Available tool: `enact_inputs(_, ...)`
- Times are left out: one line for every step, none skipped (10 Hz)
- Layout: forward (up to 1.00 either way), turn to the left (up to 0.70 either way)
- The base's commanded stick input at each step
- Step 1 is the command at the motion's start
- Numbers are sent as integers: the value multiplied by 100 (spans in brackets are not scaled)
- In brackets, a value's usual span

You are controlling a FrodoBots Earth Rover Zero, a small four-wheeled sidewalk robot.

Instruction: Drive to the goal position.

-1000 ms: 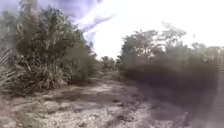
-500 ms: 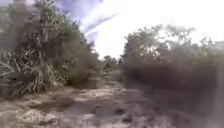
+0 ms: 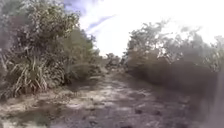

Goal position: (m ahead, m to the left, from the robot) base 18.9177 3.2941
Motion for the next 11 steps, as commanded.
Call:
enact_inputs(100,0)
enact_inputs(100,0)
enact_inputs(100,0)
enact_inputs(100,0)
enact_inputs(100,0)
enact_inputs(100,0)
enact_inputs(100,0)
enact_inputs(100,0)
enact_inputs(100,0)
enact_inputs(100,0)
enact_inputs(100,0)
